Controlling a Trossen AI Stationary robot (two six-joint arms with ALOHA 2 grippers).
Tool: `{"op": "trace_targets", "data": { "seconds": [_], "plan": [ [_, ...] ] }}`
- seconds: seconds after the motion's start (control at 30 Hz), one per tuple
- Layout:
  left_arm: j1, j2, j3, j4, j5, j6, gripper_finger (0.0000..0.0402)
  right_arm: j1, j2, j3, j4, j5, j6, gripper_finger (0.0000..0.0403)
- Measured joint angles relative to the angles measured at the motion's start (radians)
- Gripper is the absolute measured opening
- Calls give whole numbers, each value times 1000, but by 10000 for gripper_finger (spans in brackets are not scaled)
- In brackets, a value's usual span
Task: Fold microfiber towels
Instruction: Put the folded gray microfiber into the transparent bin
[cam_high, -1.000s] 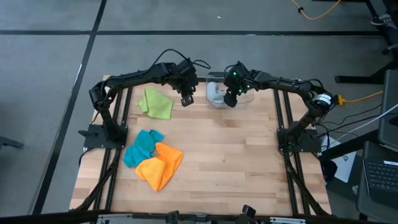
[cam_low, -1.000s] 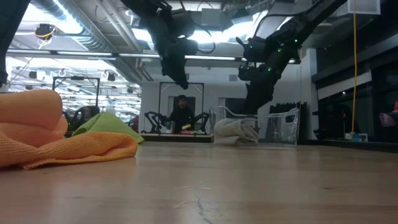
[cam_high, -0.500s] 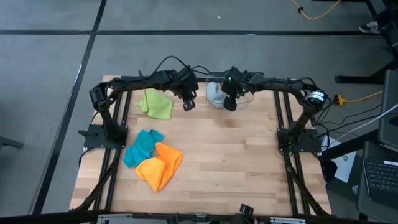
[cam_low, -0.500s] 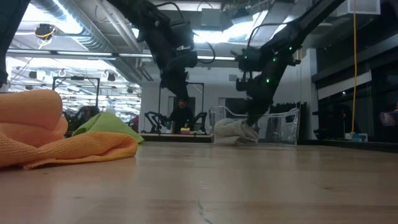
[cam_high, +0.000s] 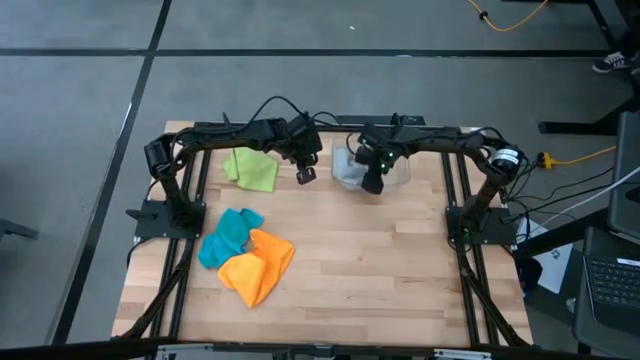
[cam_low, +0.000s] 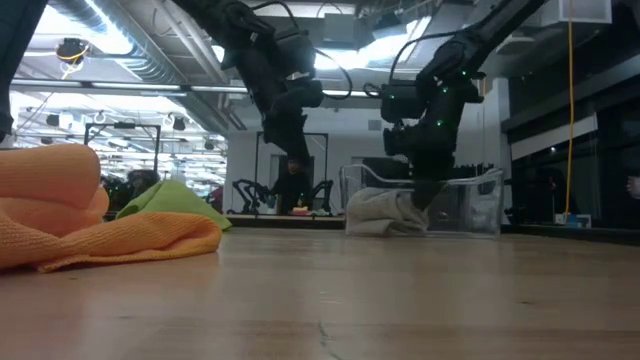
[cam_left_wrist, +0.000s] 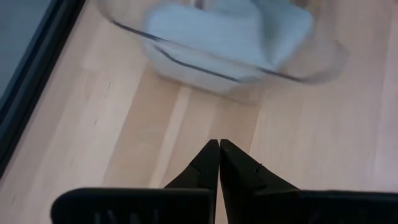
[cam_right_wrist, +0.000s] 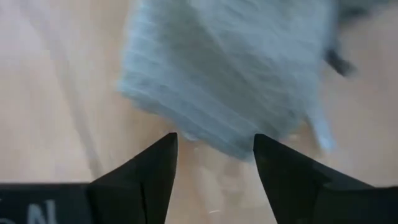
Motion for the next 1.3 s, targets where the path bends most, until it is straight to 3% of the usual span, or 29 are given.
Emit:
{"op": "trace_targets", "data": {
  "seconds": [0.1, 0.2, 0.43, 0.6, 0.7, 0.93, 1.13, 1.3],
  "plan": [
    [0, 0, 0, 12, 0, 0, 6, 42, 0, 0, -4, -117, -28, 216],
    [0, 0, 0, 12, 0, -1, 1, 73, 0, 0, -1, -157, -29, 216],
    [0, 0, 0, 12, 0, -1, 8, 102, 0, 0, -4, 42, -29, 216],
    [0, 0, 0, 12, 0, -1, 2, 102, 0, 0, -3, -172, -84, 216],
    [0, 0, 0, 12, 0, -1, 3, 102, 0, 0, 4, -212, -104, 216],
    [-4, 0, 0, 12, 0, -22, 5, 102, 0, 0, 17, -3, -107, 216],
    [-24, 0, 0, 12, 0, -26, 4, 101, 0, 0, 31, 62, -131, 216],
    [-44, 0, 0, 13, -21, -26, 7, 101, 0, 1, 52, 214, -192, 216]
  ]
}}
